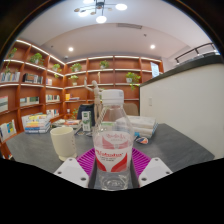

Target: Pour water

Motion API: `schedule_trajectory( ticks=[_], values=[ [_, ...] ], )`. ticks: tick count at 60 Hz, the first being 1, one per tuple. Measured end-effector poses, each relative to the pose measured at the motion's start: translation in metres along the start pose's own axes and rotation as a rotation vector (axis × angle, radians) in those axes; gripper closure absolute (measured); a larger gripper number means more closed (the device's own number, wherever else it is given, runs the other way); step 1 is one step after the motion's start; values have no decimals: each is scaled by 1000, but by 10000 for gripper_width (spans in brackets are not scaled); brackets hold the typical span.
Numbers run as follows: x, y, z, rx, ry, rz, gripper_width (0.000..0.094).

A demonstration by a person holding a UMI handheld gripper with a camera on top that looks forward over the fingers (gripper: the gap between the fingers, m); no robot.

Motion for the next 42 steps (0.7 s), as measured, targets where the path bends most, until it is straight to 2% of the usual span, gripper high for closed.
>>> schedule_trajectory(
  ticks=[10, 22, 28, 42],
  values=[
    [-5, -4, 0, 46, -27, 12, 562],
    [-8, -1, -2, 69, -17, -10, 564],
    [-15, 2, -7, 141, 28, -28, 562],
    [-58, -10, -40, 780, 163, 35, 564]
  ],
)
Point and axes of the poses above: the point between the fingertips, and its own axes, seen from behind it with the camera up: y to the left, z down, x backward, against the way the camera looks, the point moved 5 cm from there along x, backward, against the way the camera looks, and after that the axes turned 13 degrees about -z, right-handed, at the moved point
